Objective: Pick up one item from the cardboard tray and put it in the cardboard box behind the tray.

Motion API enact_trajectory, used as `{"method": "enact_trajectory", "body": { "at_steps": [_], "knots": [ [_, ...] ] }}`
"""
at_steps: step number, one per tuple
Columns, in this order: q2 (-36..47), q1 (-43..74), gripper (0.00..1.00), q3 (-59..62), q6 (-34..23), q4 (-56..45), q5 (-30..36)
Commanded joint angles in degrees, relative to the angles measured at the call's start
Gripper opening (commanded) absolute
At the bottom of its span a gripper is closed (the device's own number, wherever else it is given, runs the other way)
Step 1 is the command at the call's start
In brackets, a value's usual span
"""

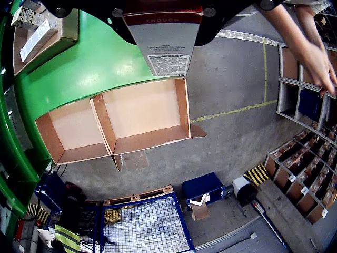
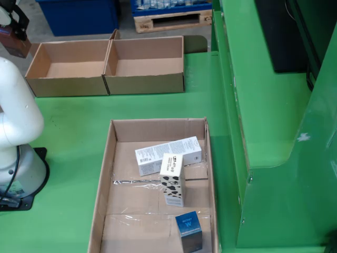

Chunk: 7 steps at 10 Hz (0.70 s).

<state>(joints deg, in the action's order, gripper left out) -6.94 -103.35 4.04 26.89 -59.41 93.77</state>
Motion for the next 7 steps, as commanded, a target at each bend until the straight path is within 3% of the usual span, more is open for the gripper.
{"method": "enact_trajectory", "body": {
  "at_steps": [1,6,7],
  "knots": [
    [-4.87,38.12,0.0,-4.04,-18.72,13.24,13.25],
    [-15.48,52.53,0.0,-4.04,-26.21,33.12,19.46],
    [-15.48,52.53,0.0,-4.04,-26.21,33.12,19.46]
  ]
}}
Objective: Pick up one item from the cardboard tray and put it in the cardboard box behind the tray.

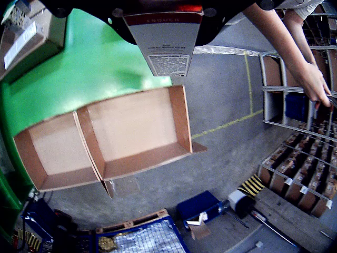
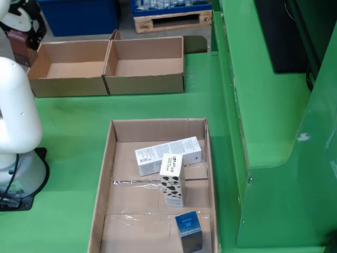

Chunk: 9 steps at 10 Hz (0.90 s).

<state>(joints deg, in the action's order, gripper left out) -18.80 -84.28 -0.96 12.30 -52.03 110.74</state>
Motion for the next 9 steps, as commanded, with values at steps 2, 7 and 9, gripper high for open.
{"method": "enact_trajectory", "body": {
  "at_steps": [2,7,9],
  "knots": [
    [-8.07,37.06,0.0,0.96,-12.09,36.51,2.58],
    [-8.07,37.06,0.0,0.96,-12.09,36.51,2.58],
    [-8.07,37.06,0.0,0.96,-12.09,36.51,2.59]
  ]
}}
